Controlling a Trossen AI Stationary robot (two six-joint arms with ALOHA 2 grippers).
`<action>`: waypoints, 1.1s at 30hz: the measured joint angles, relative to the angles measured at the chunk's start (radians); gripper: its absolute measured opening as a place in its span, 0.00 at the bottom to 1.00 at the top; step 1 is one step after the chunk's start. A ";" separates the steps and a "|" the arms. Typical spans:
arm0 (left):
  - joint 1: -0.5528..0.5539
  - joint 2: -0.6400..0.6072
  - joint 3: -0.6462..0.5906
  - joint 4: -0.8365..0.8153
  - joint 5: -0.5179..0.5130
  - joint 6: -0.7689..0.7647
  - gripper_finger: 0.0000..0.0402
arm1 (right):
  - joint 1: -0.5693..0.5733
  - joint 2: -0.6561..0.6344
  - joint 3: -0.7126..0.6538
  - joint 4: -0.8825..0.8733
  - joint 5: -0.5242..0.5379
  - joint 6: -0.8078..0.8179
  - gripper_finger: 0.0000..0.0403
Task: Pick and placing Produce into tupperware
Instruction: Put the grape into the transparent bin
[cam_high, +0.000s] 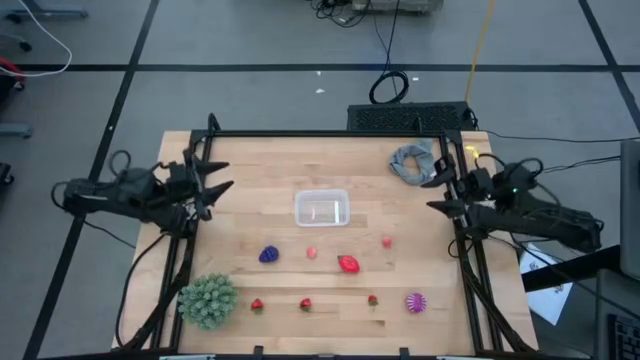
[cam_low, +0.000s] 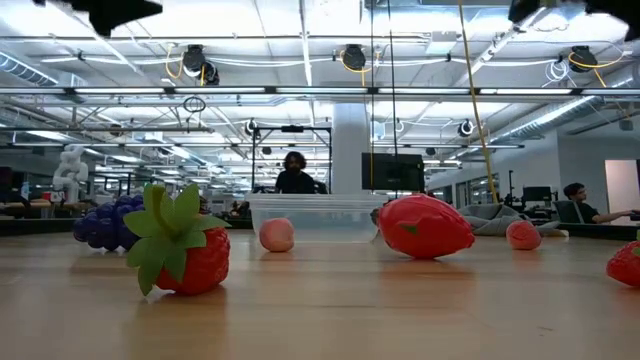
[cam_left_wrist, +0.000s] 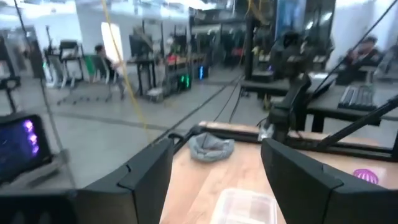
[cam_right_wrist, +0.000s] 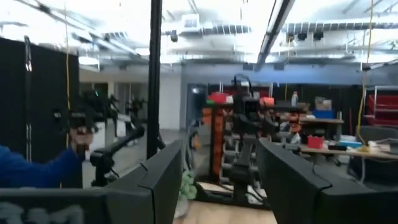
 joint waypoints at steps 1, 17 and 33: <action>0.000 0.041 0.047 -0.038 -0.012 -0.011 0.62 | 0.000 0.035 0.041 -0.034 0.000 -0.022 0.48; 0.000 0.644 0.624 -0.753 -0.110 -0.425 0.62 | -0.001 0.427 0.530 -0.658 0.219 -0.229 0.48; -0.069 0.982 0.651 -1.036 0.218 -1.081 0.62 | -0.002 0.410 0.533 -0.695 0.416 -0.371 0.48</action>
